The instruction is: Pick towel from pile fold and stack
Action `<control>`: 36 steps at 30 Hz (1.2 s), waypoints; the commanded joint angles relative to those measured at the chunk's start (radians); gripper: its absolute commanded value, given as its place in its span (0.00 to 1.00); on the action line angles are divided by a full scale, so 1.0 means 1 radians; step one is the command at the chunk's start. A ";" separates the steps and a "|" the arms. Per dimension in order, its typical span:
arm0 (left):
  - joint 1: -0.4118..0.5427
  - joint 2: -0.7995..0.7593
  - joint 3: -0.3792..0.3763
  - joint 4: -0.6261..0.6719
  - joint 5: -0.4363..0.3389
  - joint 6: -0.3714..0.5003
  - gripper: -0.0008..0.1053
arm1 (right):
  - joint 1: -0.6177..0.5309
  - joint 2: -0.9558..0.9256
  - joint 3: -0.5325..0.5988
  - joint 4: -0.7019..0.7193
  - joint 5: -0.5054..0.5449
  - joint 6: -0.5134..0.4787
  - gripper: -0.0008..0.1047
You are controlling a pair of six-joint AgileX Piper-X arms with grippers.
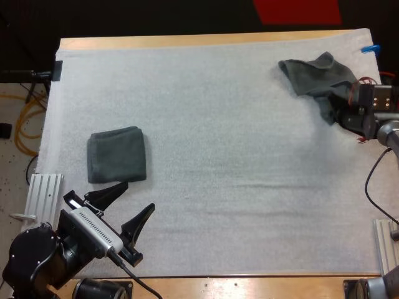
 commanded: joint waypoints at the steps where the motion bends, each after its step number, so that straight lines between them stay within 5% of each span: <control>1: -0.003 0.001 -0.006 -0.012 0.004 -0.011 0.58 | 0.000 -0.055 -0.009 -0.006 -0.015 -0.049 0.01; 13: -0.003 0.001 -0.005 -0.012 0.004 -0.042 0.58 | 0.000 -0.482 -0.009 -0.006 -0.015 -0.462 0.01; 21: -0.003 0.001 -0.005 -0.012 0.004 -0.054 0.58 | 0.000 -0.668 -0.009 0.077 -0.044 -0.475 0.01; 27: -0.003 0.001 -0.002 -0.005 0.004 -0.054 0.58 | 0.031 -0.698 -0.001 0.289 -0.085 -0.478 0.01; 36: -0.003 0.001 -0.002 -0.005 0.004 -0.054 0.58 | 0.374 -0.661 0.166 0.306 -0.110 -0.454 0.01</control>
